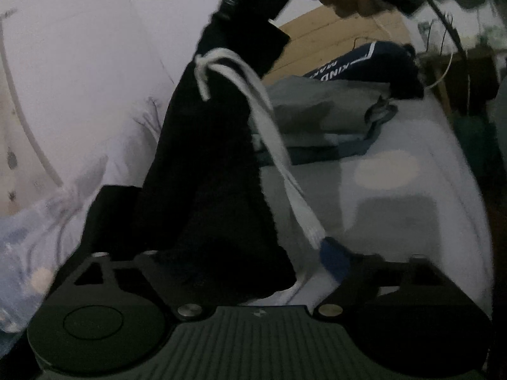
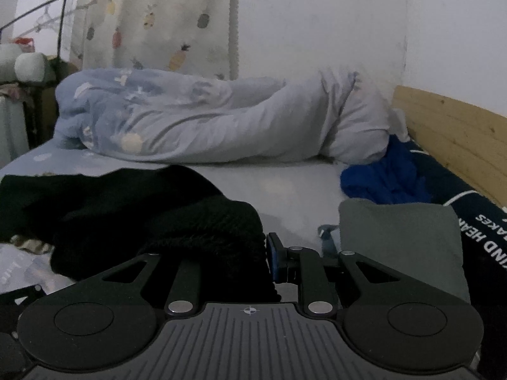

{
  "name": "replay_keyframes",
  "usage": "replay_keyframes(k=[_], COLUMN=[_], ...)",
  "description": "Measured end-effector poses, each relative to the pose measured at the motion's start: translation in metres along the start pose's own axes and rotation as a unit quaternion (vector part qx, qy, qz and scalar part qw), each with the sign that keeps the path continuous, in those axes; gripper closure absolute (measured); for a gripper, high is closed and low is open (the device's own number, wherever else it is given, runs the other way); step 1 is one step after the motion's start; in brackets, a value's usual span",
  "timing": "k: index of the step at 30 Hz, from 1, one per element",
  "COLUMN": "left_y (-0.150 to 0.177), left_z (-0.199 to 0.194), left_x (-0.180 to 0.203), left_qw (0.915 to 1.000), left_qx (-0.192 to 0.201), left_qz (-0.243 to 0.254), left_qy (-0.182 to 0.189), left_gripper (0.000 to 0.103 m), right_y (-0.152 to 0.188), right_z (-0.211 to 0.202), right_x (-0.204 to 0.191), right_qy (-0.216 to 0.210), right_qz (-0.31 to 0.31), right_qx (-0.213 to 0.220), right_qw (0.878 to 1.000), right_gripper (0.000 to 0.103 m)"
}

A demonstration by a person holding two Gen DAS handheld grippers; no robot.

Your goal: Fold clothes

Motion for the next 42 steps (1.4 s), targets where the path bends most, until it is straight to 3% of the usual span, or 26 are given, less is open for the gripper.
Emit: replay_keyframes(k=[5,7,8,10,12,15,19,21,25,27,30,35,42], left_y=[0.007,0.008,0.008,0.007,0.006,0.003,-0.006,-0.010,-0.014,-0.015,-0.017,-0.018,-0.020], left_z=[0.008,0.010,0.011,0.011,0.009,0.004,-0.010,-0.016,-0.020,-0.020,-0.018,-0.018,-0.016], left_x=[-0.006,-0.009,-0.011,-0.014,-0.018,-0.027,-0.049,-0.062,-0.082,-0.089,-0.096,-0.108,-0.119], left_qw=[0.9991,0.9986,0.9985,0.9985,0.9986,0.9976,0.9948,0.9904,0.9809,0.9770,0.9722,0.9633,0.9507], left_qx=[-0.020,-0.027,-0.029,-0.033,-0.032,-0.022,0.009,0.025,0.040,0.041,0.041,0.041,0.053], left_qz=[0.017,0.014,0.012,0.004,-0.005,-0.017,-0.064,-0.101,-0.159,-0.181,-0.204,-0.243,-0.288], left_qy=[-0.033,-0.042,-0.045,-0.043,-0.040,-0.063,-0.078,-0.091,-0.104,-0.105,-0.106,-0.107,-0.102], left_gripper=[0.011,0.023,0.035,0.039,0.050,0.055,0.061,0.073,0.076,0.076,0.076,0.076,0.076], right_y=[-0.010,-0.009,-0.005,-0.004,-0.002,0.007,0.022,0.032,0.059,0.072,0.092,0.126,0.161], right_z=[-0.006,-0.006,-0.005,-0.004,-0.004,0.000,0.008,0.012,0.016,0.017,0.020,0.024,0.023], right_x=[-0.006,-0.007,-0.006,-0.006,-0.002,0.006,0.020,0.027,0.026,0.025,0.024,0.021,-0.023], right_qy=[-0.011,-0.013,-0.013,-0.013,-0.011,0.000,0.018,0.023,0.028,0.031,0.035,0.041,0.037], right_qz=[-0.005,-0.005,-0.004,-0.002,0.002,0.009,0.020,0.028,0.035,0.038,0.044,0.052,0.047], right_qx=[0.006,0.006,0.005,0.002,0.000,-0.009,-0.027,-0.038,-0.063,-0.075,-0.094,-0.125,-0.138], right_qw=[1.000,1.000,1.000,1.000,1.000,1.000,0.999,0.999,0.997,0.996,0.994,0.990,0.989], right_gripper=[0.079,0.079,0.079,0.079,0.079,0.079,0.079,0.078,0.071,0.053,0.046,0.043,0.043])
Point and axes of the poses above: each gripper's, at about its wrist camera, not at the fingertips, and z roughly the way its jaws point, x to its right, y to its underside, the point moved 8 cm from there along z, roughly the way its jaws point, and after that the axes turned 3 degrees about -z, right-handed, at the moved point
